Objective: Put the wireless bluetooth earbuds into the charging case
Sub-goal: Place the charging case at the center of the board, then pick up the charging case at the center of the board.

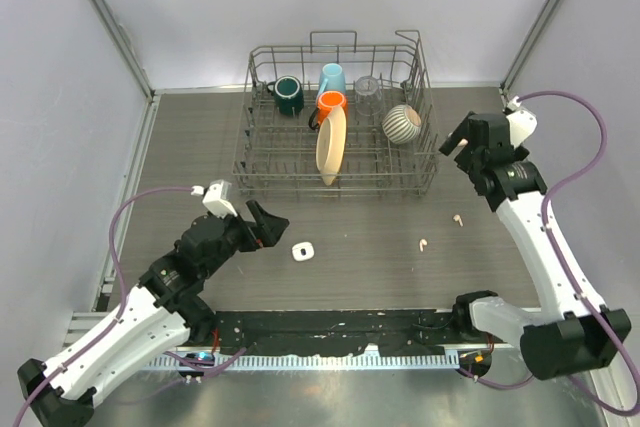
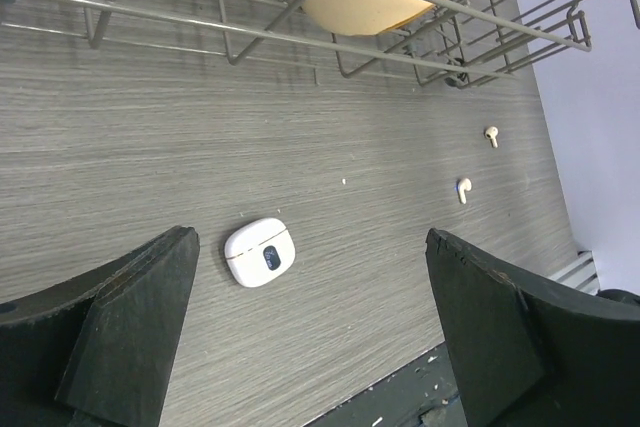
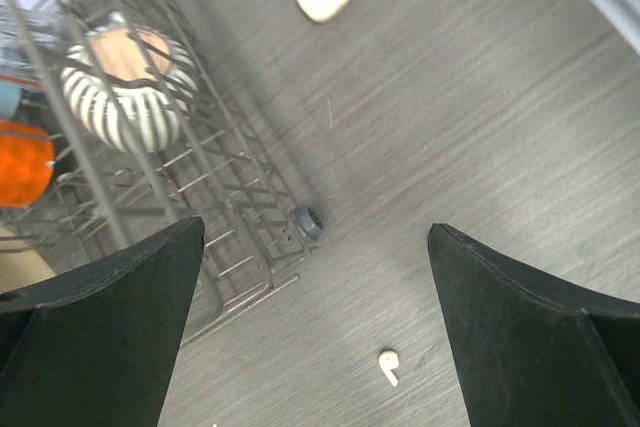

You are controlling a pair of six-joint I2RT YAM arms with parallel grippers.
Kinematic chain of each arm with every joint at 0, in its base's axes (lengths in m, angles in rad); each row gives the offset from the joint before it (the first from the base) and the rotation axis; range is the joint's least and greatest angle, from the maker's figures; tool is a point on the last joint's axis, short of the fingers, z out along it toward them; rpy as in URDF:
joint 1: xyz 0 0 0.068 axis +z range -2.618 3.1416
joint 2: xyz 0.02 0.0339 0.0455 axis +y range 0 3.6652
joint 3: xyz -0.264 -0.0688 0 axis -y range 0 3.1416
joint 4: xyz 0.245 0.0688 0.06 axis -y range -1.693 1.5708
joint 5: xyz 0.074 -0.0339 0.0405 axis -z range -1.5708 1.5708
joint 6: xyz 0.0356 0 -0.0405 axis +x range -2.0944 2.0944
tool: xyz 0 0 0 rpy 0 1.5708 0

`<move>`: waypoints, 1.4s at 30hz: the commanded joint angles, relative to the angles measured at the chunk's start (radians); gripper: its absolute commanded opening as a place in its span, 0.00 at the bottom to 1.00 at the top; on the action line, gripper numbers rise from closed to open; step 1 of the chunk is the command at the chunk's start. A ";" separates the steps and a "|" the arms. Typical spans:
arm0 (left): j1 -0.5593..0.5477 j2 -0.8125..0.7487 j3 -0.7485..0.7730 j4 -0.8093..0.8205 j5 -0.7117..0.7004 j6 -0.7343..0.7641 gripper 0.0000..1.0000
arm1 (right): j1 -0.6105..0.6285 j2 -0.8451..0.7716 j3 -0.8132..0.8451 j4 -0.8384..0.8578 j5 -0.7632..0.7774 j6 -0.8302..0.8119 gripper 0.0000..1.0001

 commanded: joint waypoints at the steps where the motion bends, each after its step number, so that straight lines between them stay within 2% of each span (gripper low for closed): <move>1: 0.006 -0.005 -0.003 0.062 0.024 0.043 1.00 | -0.041 0.077 0.090 -0.060 -0.068 0.157 1.00; 5: 0.006 -0.007 -0.008 0.094 0.044 0.046 1.00 | -0.067 0.131 0.125 -0.068 -0.068 0.191 1.00; 8: 0.005 -0.016 -0.017 0.123 0.062 0.061 1.00 | -0.138 0.178 0.156 -0.054 -0.137 0.199 1.00; 11: 0.005 -0.002 -0.011 0.099 0.039 0.011 1.00 | -0.259 0.241 0.188 -0.045 -0.269 0.231 1.00; 13: 0.005 0.016 -0.005 0.089 0.080 0.015 1.00 | -0.329 0.289 0.187 -0.024 -0.370 0.253 1.00; 16: 0.005 0.027 0.003 0.091 0.111 0.005 1.00 | -0.379 0.359 0.190 0.002 -0.444 0.309 1.00; 20: 0.006 0.009 0.000 0.128 0.122 0.026 1.00 | -0.408 0.462 0.242 -0.027 -0.383 0.395 1.00; 24: 0.006 -0.040 -0.025 0.178 0.096 0.034 1.00 | -0.414 0.571 0.401 -0.119 -0.309 0.420 1.00; 31: 0.005 -0.125 -0.066 0.180 0.056 0.020 1.00 | -0.443 0.848 0.710 -0.298 -0.332 0.420 0.97; 33: 0.005 -0.134 -0.065 0.166 0.045 0.020 1.00 | -0.452 0.933 0.786 -0.350 -0.378 0.437 0.93; 42: 0.005 -0.115 -0.053 0.129 0.013 0.031 1.00 | -0.451 1.105 0.940 -0.395 -0.380 0.483 0.89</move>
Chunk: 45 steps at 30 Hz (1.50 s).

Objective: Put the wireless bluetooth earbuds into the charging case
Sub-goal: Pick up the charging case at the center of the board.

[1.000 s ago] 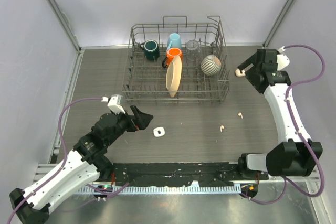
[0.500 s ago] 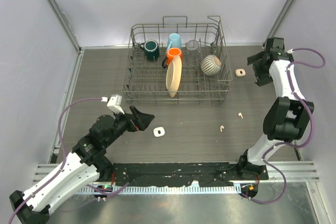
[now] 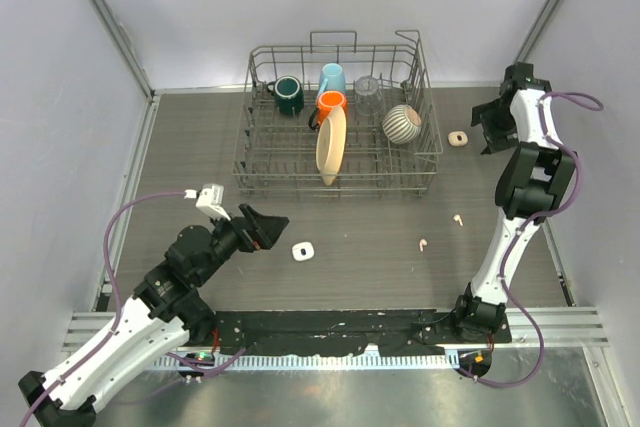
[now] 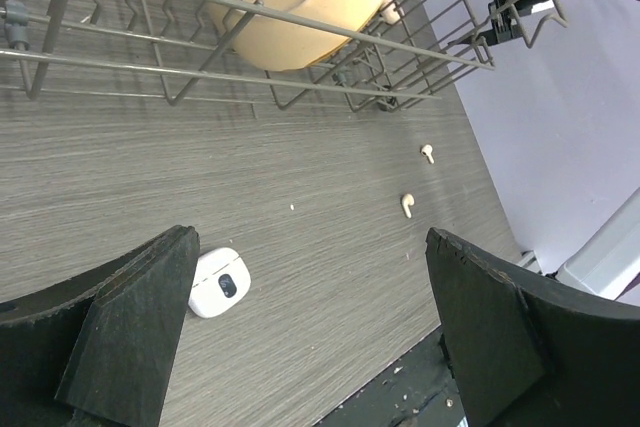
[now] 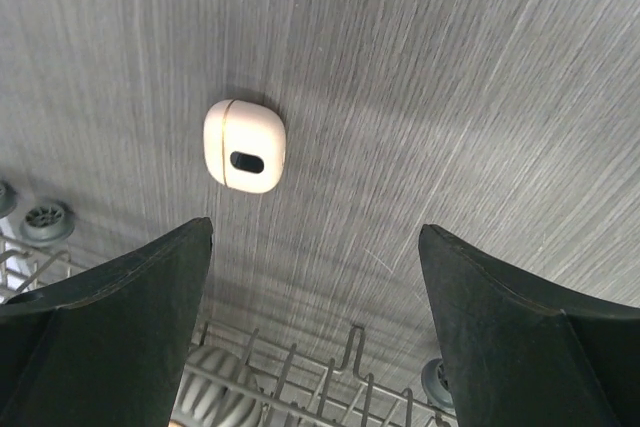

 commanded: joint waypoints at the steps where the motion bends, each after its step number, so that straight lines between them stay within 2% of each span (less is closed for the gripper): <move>1: 0.005 0.012 0.007 0.002 -0.073 -0.007 1.00 | 0.003 0.040 0.106 -0.058 0.008 0.036 0.89; 5: 0.005 0.023 0.003 0.008 -0.117 -0.027 1.00 | 0.003 0.094 0.157 -0.073 0.003 0.025 0.88; 16: 0.005 0.061 0.001 0.031 -0.098 -0.054 1.00 | 0.020 0.200 0.266 -0.070 -0.003 -0.007 0.84; 29: 0.006 0.029 -0.016 0.012 -0.098 -0.083 1.00 | 0.054 0.278 0.324 -0.024 -0.033 0.018 0.81; 45: 0.005 0.000 -0.028 0.016 -0.123 -0.079 1.00 | 0.057 0.306 0.303 0.035 -0.001 0.042 0.79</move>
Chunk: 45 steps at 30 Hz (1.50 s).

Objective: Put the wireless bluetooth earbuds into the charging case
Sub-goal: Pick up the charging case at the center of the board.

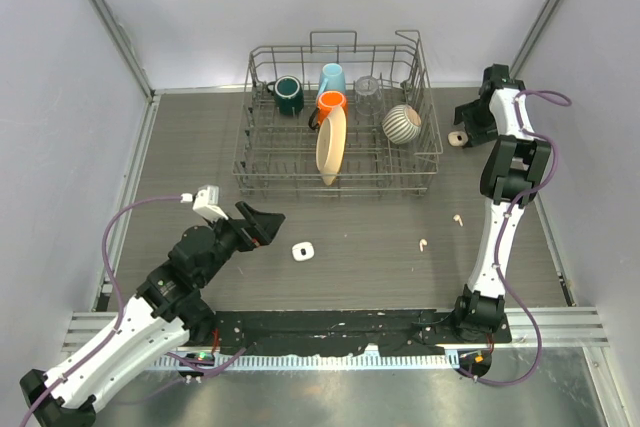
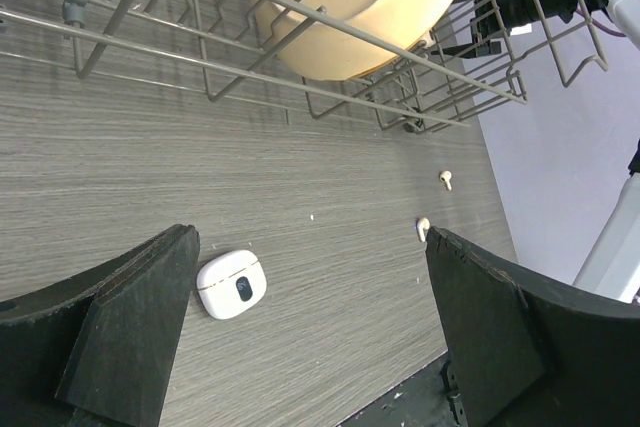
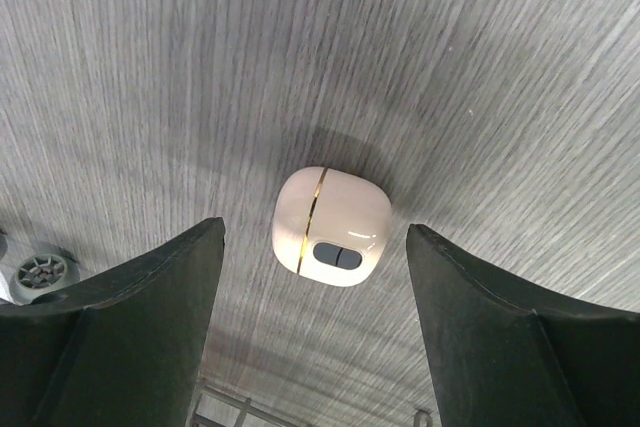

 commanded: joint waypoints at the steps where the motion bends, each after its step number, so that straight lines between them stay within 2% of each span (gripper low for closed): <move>1: 0.004 -0.009 -0.003 0.026 -0.029 -0.001 1.00 | 0.001 -0.005 0.019 0.032 0.029 0.039 0.79; 7: 0.004 -0.034 0.005 0.010 -0.060 0.005 1.00 | 0.001 0.004 -0.001 0.049 0.007 0.062 0.77; 11: 0.004 -0.055 -0.009 0.029 -0.058 0.009 1.00 | 0.001 0.004 -0.015 0.054 0.012 0.068 0.73; 21: 0.006 -0.110 -0.031 0.061 -0.049 0.016 1.00 | 0.003 0.001 -0.060 0.066 0.021 0.084 0.72; 29: 0.004 -0.115 -0.028 0.053 -0.038 0.045 1.00 | 0.001 -0.019 -0.112 0.069 0.046 0.101 0.64; 32: 0.004 -0.107 -0.014 0.036 -0.043 0.051 1.00 | 0.000 -0.036 -0.141 0.076 0.041 0.096 0.56; 35: 0.004 -0.119 -0.011 0.042 -0.058 0.062 1.00 | 0.000 -0.080 -0.223 0.127 0.040 0.107 0.38; 36: 0.004 -0.129 -0.003 0.038 -0.090 0.059 1.00 | 0.000 -0.111 -0.250 0.141 0.031 0.111 0.23; 37: 0.006 -0.132 0.001 0.023 -0.107 0.058 1.00 | -0.002 -0.131 -0.273 0.171 0.032 0.116 0.17; 40: 0.004 -0.149 0.021 -0.010 -0.170 0.059 1.00 | -0.002 -0.201 -0.355 0.219 0.053 0.116 0.13; 43: 0.004 -0.172 0.024 -0.005 -0.164 0.097 1.00 | -0.002 -0.275 -0.421 0.259 0.067 0.098 0.09; 45: 0.004 -0.181 0.024 0.001 -0.156 0.096 1.00 | -0.005 -0.326 -0.487 0.294 0.061 0.093 0.01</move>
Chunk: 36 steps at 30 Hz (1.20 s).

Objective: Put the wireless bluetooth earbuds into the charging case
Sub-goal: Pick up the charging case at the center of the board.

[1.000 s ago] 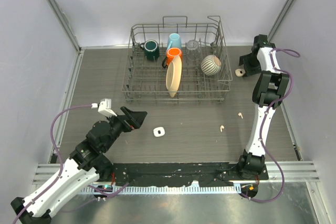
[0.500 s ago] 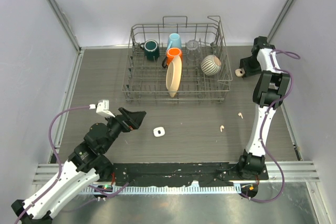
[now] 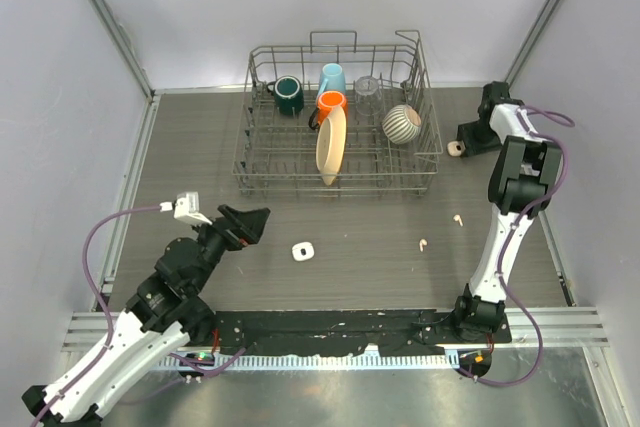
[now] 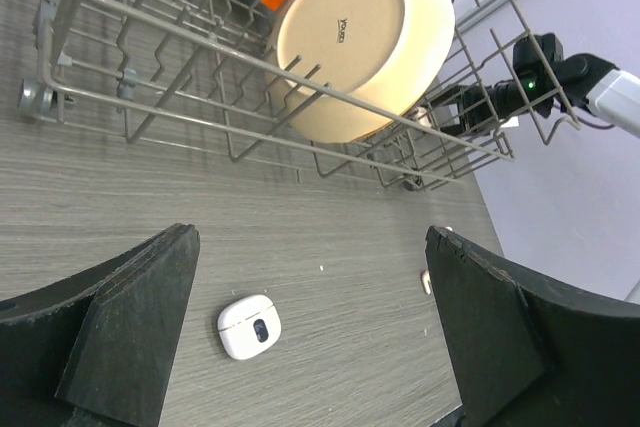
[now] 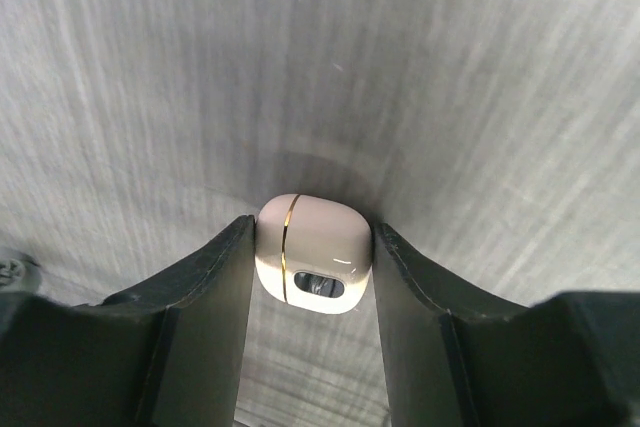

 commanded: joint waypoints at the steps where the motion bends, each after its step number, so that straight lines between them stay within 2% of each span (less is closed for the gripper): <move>1: 0.005 -0.029 0.047 0.019 -0.030 0.024 1.00 | -0.003 -0.154 -0.109 0.097 0.029 0.002 0.01; 5: 0.006 -0.020 0.058 0.016 0.014 -0.020 1.00 | -0.021 -0.316 -0.261 0.169 0.017 0.022 0.01; 8: 0.005 -0.003 0.063 0.031 0.060 -0.055 1.00 | -0.026 -0.449 -0.332 0.189 0.078 -0.001 0.01; 11: 0.005 0.061 0.102 0.052 0.169 -0.065 1.00 | -0.027 -0.578 -0.420 0.229 0.180 -0.011 0.01; 12: 0.005 0.083 0.116 0.060 0.245 -0.065 1.00 | -0.029 -0.668 -0.450 0.243 0.205 -0.006 0.01; 14: 0.005 0.138 0.151 0.065 0.308 -0.048 1.00 | -0.029 -0.773 -0.537 0.308 0.247 -0.020 0.01; 16: 0.005 0.158 0.156 0.114 0.389 -0.013 1.00 | -0.035 -0.914 -0.620 0.397 0.239 -0.040 0.01; 18: 0.008 0.163 0.156 0.158 0.430 0.059 1.00 | -0.035 -1.034 -0.655 0.454 0.194 -0.107 0.01; 22: 0.008 0.143 0.121 0.252 0.427 0.092 1.00 | -0.035 -1.160 -0.637 0.462 0.074 -0.171 0.01; 25: 0.008 0.135 0.095 0.318 0.407 0.104 1.00 | -0.035 -1.212 -0.582 0.419 -0.064 -0.198 0.01; 31: 0.006 0.163 0.076 0.405 0.384 0.145 1.00 | 0.005 -1.208 -0.527 0.362 -0.404 -0.181 0.01; 33: 0.006 0.200 0.095 0.420 0.384 0.167 0.98 | 0.079 -1.220 -0.537 0.370 -0.414 -0.178 0.01; 35: 0.006 0.235 0.103 0.460 0.393 0.184 0.94 | 0.156 -1.246 -0.560 0.365 -0.356 -0.164 0.01; 36: 0.006 0.249 0.103 0.474 0.393 0.187 0.94 | 0.245 -1.251 -0.577 0.384 -0.342 -0.150 0.01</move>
